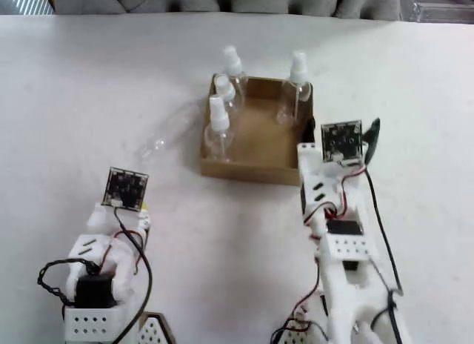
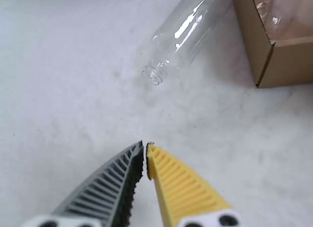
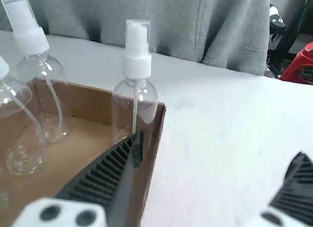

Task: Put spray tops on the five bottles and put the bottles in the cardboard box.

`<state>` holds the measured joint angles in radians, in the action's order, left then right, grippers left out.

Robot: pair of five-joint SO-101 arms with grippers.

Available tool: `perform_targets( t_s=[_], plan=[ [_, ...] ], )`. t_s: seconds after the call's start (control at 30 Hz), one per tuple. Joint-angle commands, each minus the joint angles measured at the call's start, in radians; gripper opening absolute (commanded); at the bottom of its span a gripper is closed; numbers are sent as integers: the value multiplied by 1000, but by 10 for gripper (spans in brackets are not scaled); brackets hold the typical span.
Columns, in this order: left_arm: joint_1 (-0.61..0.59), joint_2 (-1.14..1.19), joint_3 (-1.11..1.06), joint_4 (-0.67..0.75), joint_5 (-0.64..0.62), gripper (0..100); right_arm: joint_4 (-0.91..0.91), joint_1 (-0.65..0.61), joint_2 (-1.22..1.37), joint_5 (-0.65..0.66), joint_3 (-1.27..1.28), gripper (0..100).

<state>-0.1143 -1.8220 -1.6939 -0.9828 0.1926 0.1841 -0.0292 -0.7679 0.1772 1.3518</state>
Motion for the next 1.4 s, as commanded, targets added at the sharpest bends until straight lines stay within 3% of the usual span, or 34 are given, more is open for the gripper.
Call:
perform_targets(
  t_s=[0.0, 0.27, 0.43, 0.73, 1.0, 1.07, 1.27, 1.37],
  plan=[
    [-8, -10, 2, 5, 8, 20, -194, 35, -219, -9, 21, 395],
    [-8, -10, 2, 0, 8, 20, -762, 96, -630, -11, 44, 394],
    [-8, -10, 2, -2, 8, 20, -944, 145, -808, -11, 69, 394],
    [-10, -10, 2, -3, 8, 20, -966, 234, -1036, -2, 278, 393],
    [-10, -10, 2, -3, 8, 20, -972, 305, -1026, -11, 339, 390],
    [-10, -10, 2, -3, 8, 20, -974, 332, -1021, -20, 339, 348],
    [-10, -10, 2, -5, 8, 20, -986, 358, -1026, -91, 339, 85],
    [-10, -10, 2, -5, 8, 20, -993, 375, -1026, -92, 339, 42]
  ],
)
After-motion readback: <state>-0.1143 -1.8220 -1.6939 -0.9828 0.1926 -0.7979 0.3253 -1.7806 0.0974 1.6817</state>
